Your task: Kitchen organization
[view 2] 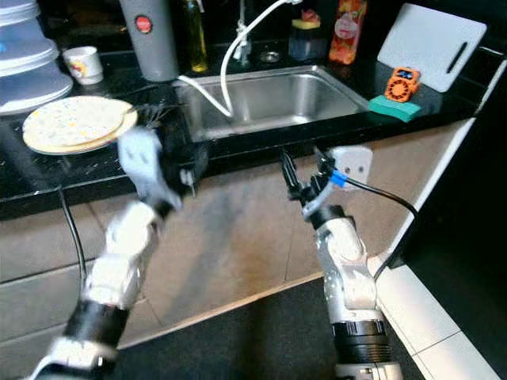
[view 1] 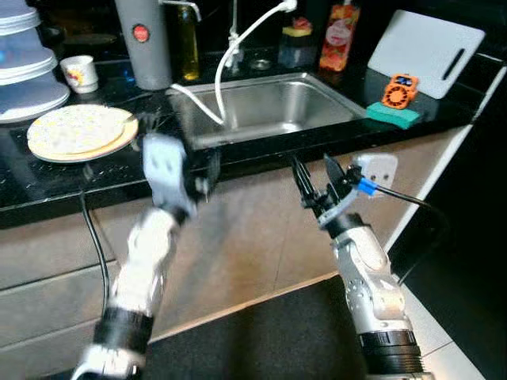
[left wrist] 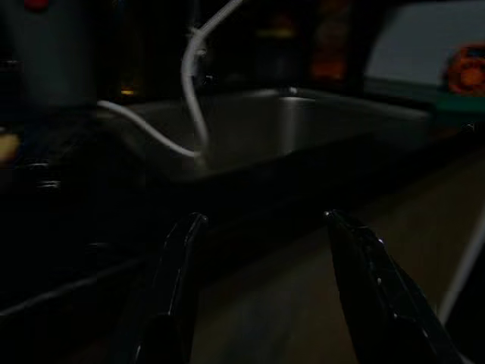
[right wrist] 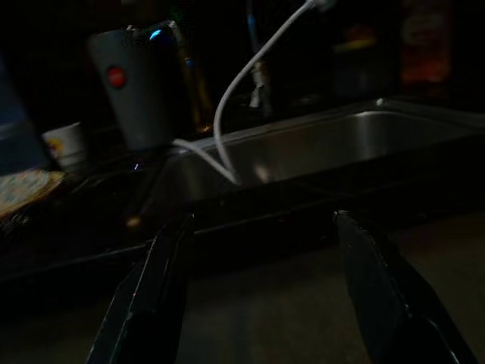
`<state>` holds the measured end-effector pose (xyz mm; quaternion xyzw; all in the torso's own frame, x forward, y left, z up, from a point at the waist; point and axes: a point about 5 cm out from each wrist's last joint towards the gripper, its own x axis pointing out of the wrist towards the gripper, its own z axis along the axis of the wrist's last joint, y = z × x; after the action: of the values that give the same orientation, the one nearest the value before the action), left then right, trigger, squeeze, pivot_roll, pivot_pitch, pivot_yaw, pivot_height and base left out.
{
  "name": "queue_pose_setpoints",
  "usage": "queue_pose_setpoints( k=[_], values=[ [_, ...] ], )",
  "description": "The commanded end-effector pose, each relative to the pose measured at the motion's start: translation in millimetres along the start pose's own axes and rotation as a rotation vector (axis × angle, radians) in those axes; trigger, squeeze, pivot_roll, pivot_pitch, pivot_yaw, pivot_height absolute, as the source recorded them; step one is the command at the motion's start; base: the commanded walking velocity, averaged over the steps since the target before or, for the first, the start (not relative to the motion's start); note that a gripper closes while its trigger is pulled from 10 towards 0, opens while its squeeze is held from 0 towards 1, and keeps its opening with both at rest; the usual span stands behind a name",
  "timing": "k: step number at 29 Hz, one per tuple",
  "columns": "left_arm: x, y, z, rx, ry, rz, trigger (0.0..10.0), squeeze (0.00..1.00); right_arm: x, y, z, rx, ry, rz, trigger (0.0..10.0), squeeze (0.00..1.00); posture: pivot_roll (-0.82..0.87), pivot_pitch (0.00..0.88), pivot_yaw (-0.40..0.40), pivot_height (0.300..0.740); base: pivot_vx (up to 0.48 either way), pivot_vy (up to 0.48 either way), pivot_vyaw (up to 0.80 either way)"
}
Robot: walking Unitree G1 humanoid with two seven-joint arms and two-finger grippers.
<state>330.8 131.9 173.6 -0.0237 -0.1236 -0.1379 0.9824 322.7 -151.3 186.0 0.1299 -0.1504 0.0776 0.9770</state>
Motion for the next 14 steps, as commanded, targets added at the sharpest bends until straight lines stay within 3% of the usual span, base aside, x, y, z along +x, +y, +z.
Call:
queue_pose_setpoints(
  k=[1,7,14],
  values=[
    [4.3,-3.8,11.2,-0.022,-0.02,-0.003,10.0,0.0,3.3,-3.3,5.7,0.021,-0.013,-0.021,10.0,0.0,0.02,0.0,-0.004,0.74,0.0,0.0,0.0],
    [5.1,-1.3,16.4,-0.031,0.031,-0.009,10.0,0.0,5.8,-4.1,13.3,0.017,0.002,-0.032,10.0,0.0,0.02,0.0,-0.001,0.74,0.0,0.0,0.0],
    [3.8,-0.1,19.7,-0.028,0.043,0.007,10.0,0.0,6.1,-0.7,15.5,0.082,0.007,-0.026,10.0,0.0,0.02,0.0,0.0,0.74,0.0,0.0,0.0]
  ],
)
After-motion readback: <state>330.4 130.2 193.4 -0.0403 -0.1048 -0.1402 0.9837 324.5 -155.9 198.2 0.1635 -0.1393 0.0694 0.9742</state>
